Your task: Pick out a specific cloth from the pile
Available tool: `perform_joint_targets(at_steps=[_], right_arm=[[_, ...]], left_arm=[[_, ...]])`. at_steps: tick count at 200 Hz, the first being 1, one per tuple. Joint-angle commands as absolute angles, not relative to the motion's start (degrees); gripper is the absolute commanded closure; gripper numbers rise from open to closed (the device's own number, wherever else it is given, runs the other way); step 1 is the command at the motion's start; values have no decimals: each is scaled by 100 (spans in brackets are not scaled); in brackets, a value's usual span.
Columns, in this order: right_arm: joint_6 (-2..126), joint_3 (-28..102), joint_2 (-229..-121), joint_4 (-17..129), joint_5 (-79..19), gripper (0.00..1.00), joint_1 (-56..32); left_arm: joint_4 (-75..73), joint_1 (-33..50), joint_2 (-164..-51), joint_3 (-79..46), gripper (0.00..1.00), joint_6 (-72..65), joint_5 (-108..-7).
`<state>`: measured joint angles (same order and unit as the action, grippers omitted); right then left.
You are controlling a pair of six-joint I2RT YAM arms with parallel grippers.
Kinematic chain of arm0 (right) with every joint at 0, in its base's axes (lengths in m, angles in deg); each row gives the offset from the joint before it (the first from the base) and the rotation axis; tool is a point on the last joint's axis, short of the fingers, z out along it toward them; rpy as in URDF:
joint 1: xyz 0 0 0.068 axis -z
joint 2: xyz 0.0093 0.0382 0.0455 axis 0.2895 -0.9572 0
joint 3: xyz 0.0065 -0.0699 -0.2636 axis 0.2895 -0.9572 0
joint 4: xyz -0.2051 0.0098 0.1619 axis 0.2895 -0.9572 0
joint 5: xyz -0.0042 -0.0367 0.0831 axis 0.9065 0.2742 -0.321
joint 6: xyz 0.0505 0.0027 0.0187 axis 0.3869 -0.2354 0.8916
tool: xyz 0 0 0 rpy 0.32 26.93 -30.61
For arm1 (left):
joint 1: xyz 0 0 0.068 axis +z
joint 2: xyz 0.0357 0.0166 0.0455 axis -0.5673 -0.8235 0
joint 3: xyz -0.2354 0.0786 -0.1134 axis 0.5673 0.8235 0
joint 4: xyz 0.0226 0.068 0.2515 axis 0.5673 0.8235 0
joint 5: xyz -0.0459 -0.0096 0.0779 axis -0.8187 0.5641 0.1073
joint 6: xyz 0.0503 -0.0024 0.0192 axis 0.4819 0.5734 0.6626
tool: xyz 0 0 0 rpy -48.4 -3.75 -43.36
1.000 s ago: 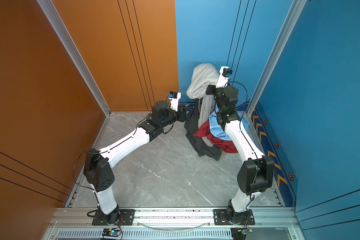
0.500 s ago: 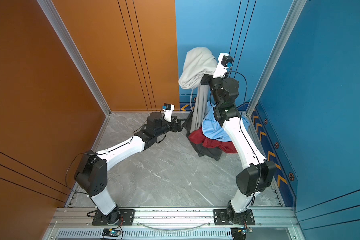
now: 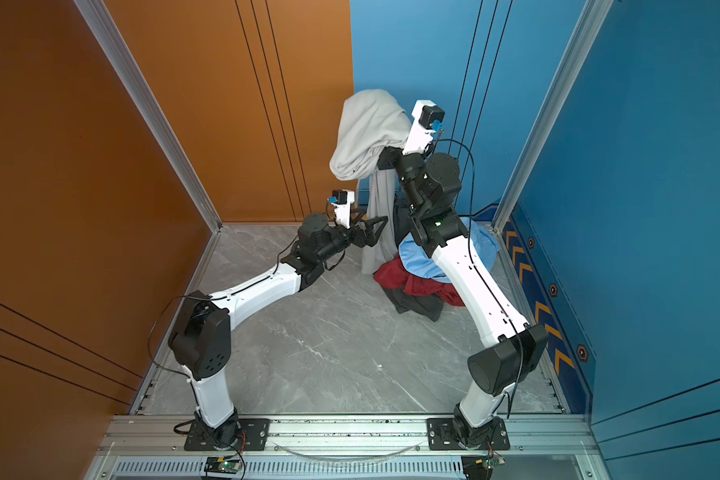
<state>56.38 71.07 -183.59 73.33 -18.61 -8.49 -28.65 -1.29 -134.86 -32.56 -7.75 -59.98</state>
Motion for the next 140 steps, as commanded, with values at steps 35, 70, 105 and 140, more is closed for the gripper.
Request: perform_joint_targets(at_steps=[35,70,105,140], right_arm=[[5786,6994,-17867,7382,-1657,100,-1060],[5692,6402,-17511,7235,-1642,100,-894],[5821,5673,-17258,7214,-1848,100,-669],[5839,5558,-17355,7045,-2262,100,-732]], left_arm=[[-3476,2,-14427,-4101,88,-948,-5147],[-3613,124,-13997,-3847,100,-908,-5094],[-3417,329,-13140,-3256,100,-820,-4818],[-2976,762,-12394,-2977,100,-1005,-4759]])
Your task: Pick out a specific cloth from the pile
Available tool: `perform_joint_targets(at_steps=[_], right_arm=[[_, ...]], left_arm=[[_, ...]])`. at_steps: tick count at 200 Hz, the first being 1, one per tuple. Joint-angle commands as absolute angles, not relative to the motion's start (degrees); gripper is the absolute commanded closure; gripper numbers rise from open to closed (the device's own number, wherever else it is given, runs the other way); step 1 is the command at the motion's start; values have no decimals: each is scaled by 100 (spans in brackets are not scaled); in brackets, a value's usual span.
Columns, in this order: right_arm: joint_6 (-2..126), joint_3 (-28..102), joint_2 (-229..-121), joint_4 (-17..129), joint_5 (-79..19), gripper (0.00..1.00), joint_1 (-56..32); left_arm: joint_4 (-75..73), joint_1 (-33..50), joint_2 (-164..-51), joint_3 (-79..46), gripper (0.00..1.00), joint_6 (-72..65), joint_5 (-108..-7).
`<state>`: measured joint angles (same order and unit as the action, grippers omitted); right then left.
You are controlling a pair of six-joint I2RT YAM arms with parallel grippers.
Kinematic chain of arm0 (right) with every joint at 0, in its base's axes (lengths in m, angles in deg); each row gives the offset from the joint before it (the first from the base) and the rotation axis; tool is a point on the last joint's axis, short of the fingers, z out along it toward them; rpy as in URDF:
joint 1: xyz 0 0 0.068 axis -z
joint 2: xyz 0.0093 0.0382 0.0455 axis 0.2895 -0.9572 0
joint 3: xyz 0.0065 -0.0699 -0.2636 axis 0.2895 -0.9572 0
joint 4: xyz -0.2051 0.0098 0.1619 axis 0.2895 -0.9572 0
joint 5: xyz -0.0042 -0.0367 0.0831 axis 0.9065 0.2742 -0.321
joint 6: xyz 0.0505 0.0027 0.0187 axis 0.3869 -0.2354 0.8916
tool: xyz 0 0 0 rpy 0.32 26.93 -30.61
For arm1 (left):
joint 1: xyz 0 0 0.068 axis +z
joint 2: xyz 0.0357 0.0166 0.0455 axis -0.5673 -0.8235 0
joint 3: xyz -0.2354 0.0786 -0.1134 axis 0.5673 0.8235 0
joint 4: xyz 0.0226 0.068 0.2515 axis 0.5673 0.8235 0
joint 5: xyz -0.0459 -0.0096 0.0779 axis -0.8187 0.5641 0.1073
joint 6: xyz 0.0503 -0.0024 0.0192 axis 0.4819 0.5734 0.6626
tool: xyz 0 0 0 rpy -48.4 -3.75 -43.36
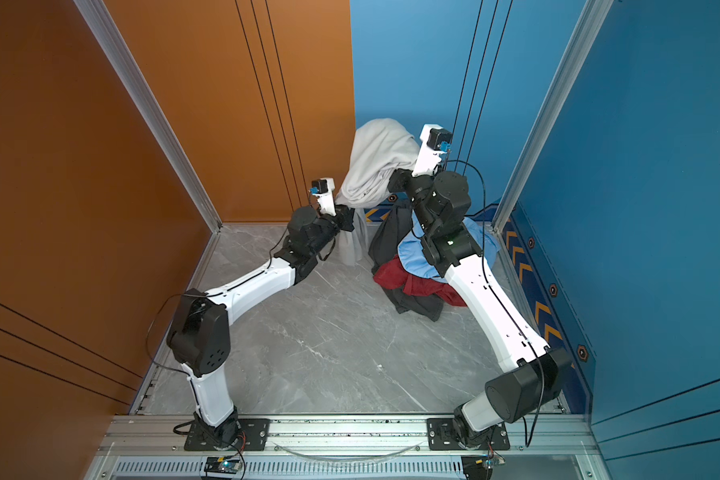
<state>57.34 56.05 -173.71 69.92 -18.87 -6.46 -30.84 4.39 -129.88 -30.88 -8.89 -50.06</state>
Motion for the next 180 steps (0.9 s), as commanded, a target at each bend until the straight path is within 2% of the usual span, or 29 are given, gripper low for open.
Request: perform_joint_targets(at_steps=[1,58,129,180], right_arm=[[5839,5561,-17358,7040,-2275,100,-738],[5645,5564,-17852,6744,-2472,100,-1391],[5410,5736,-18905,7040,-2167,100,-2634],[5846,6902,-20027,7262,-2043,100,-3458]], left_arm=[[-2965,777,-12373,-2976,100,-1009,-4764],[-1725,1349,-11411,-2641,100,-1167,-4821],[16,2266,-9712,-1479,100,-1075,-4636],[1320,3350,-8483,-960,100,-1154,-4483]])
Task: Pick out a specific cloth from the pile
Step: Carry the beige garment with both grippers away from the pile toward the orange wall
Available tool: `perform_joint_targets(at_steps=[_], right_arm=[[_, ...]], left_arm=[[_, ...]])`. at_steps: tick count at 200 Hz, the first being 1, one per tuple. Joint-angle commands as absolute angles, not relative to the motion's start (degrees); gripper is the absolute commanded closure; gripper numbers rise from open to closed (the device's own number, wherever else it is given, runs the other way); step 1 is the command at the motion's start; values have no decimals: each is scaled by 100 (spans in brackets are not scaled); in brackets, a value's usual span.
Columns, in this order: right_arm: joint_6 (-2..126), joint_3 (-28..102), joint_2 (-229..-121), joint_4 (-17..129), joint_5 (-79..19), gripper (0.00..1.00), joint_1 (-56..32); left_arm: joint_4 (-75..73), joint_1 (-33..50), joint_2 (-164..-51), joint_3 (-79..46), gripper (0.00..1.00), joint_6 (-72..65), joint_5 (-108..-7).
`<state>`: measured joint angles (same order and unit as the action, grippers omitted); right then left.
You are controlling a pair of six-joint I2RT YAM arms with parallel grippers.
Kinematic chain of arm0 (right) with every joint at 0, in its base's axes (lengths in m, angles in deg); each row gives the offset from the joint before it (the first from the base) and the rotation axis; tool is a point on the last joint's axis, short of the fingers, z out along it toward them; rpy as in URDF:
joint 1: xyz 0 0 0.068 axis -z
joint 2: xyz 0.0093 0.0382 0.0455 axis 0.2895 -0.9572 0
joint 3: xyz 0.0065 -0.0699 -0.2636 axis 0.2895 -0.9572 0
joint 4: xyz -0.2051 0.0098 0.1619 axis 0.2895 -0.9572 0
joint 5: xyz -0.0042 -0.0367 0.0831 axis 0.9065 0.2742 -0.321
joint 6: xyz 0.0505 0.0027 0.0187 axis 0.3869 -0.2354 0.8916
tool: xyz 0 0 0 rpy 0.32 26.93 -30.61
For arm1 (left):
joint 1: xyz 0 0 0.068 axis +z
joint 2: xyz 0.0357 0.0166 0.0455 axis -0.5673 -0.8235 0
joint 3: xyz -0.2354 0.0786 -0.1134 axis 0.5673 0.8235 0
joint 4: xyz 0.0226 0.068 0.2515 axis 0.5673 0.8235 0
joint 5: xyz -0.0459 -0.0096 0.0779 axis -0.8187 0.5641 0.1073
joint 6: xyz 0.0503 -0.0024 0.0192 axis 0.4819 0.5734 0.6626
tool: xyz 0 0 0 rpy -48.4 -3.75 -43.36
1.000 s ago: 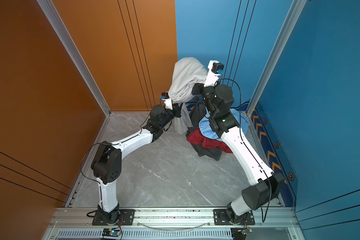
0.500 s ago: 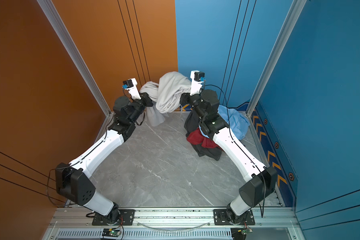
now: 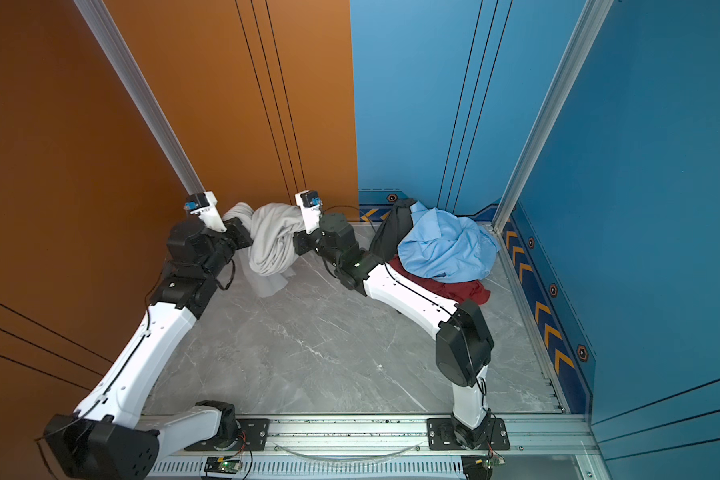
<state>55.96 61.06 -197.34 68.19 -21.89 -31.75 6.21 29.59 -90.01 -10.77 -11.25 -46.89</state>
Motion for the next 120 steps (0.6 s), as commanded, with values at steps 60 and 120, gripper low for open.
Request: perform_joint_targets(at_steps=[60,120], right_arm=[[6307,9004,-21515,6883,-2168,100,-3995],[6920,9602,-22500,7416,-2340,100,-4073]], left_arm=[[2865,4440,-7560,-1135,100,-1221,-4472],[3884,4932,-7308,-1051,100,-837,-4108]])
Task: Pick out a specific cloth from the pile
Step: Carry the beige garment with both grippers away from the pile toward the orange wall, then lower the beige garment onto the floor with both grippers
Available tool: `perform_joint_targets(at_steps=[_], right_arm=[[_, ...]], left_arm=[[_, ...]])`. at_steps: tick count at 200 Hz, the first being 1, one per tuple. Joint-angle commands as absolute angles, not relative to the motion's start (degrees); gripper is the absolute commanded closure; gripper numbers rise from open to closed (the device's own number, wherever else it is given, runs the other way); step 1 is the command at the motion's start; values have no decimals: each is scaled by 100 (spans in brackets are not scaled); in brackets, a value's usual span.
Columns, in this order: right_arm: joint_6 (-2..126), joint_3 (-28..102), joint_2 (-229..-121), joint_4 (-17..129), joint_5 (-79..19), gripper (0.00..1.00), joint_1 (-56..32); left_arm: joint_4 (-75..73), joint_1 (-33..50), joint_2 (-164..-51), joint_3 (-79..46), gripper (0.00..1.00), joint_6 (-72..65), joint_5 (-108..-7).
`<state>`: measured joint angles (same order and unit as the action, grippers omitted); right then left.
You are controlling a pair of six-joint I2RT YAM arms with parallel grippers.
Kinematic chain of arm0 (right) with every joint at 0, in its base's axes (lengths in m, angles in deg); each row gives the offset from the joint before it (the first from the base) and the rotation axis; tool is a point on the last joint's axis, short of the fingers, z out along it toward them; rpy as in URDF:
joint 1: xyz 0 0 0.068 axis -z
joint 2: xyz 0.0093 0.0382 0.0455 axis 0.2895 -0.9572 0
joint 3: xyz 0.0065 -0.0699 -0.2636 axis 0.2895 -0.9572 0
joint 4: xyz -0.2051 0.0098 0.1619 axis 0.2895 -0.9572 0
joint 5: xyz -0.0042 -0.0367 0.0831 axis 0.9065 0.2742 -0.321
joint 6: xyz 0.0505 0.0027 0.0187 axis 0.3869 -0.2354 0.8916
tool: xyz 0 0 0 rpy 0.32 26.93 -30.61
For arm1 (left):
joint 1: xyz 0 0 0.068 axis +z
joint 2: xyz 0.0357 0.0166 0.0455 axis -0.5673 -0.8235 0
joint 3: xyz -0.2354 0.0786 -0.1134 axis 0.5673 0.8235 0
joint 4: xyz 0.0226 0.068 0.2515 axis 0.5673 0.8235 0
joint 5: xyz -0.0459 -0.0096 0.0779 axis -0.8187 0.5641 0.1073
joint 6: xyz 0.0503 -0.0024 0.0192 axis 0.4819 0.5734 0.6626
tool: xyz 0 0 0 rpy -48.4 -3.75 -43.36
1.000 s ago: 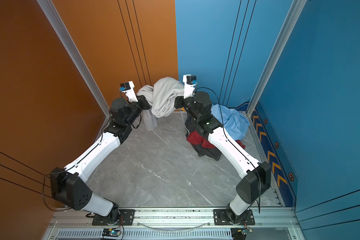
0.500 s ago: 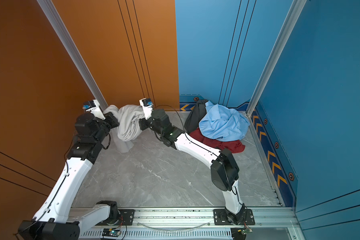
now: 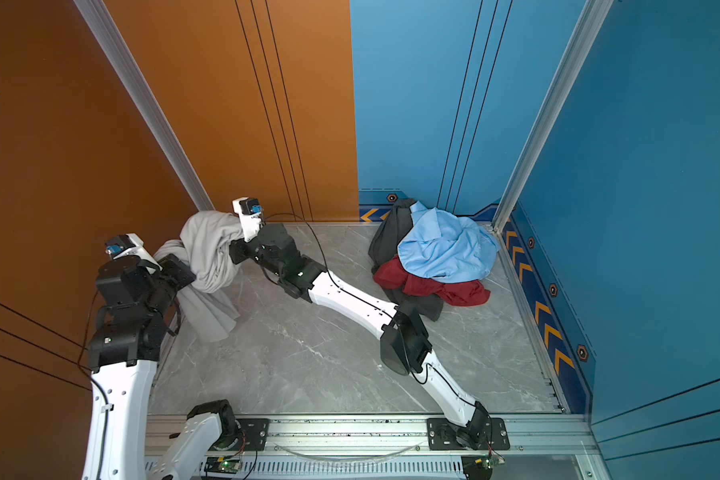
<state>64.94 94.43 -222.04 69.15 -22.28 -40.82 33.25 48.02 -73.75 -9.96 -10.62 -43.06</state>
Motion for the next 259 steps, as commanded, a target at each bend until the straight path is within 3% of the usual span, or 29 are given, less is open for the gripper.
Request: perform_joint_targets(at_steps=[1,61,99,153,162,176,217,259], right_arm=[[6929,9600,-22511,7427,-2340,100,-4069],[6885,8205,-22590,8184,-2312,100,-4032],[6667,7128,-22326,8424,-2182,100,-3882],[6571,6516,-22110,8570,-2126,100,-3749],[6500,6499,-22092,8546,-2123,100,-3749],[6398,6445,-22057,8545,-2027,100,-3760],[6293,6395,-21998,8632,-1858,100,-3732],[6024,6208,-21868,8647,-1729,100,-3856]], left_arm=[[3906,4937,-7307,-1050,100,-833,-4104],[4390,5065,-7461,-483,100,-577,-3999],[4385,5076,-8122,-29,100,-835,-4372],[3586,4875,-8970,284,99,-1497,-4787],[3454,4833,-9165,208,94,-1538,-4815],[3305,4768,-9548,8,69,-1539,-4933],[3036,4700,-10401,-943,45,-1406,-5199],[3042,4705,-10914,-1367,7,-1330,-5462]])
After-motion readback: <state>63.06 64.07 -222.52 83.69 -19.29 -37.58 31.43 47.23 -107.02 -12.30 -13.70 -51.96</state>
